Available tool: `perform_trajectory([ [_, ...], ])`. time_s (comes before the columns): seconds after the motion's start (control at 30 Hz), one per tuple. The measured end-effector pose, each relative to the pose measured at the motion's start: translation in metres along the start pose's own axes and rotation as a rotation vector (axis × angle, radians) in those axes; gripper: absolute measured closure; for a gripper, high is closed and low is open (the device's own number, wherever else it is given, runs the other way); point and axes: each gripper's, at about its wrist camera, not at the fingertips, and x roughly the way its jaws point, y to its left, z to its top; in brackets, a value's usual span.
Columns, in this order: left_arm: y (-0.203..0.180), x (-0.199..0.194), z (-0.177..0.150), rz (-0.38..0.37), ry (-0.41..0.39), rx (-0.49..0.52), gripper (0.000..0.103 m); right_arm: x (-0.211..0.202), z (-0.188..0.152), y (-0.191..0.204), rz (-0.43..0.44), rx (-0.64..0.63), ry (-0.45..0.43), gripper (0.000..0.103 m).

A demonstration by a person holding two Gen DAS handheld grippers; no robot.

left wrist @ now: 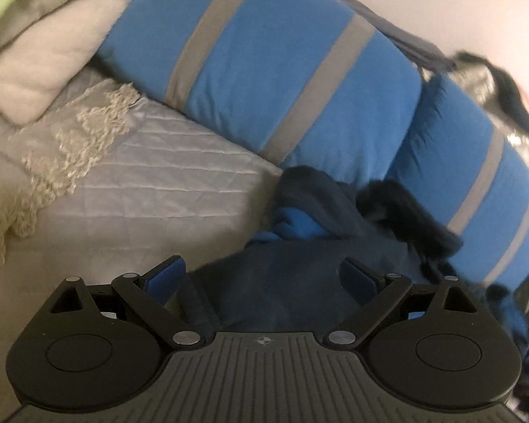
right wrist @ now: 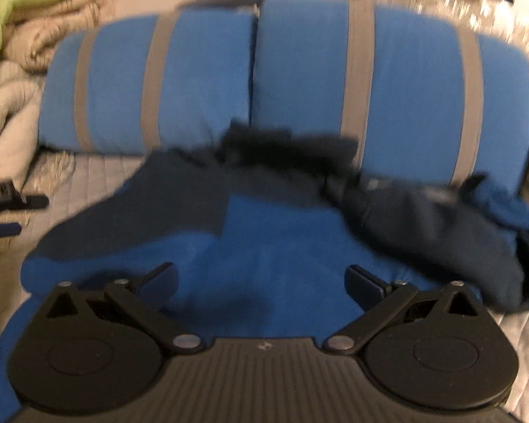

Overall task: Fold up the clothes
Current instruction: 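Lower the left gripper to the navy sleeve cuff and close on it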

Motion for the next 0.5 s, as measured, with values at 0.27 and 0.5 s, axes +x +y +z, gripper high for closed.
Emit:
perform_trajectory([
  [0.27, 0.041, -0.002, 0.006, -0.079, 0.101, -0.111, 0.009, 0.007, -0.006, -0.006, 0.058, 0.023, 0.076, 0.0],
  [0.5, 0.08, 0.004, -0.003, -0.22, 0.288, -0.388, 0.023, 0.011, -0.002, -0.021, 0.054, 0.091, 0.097, 0.0],
])
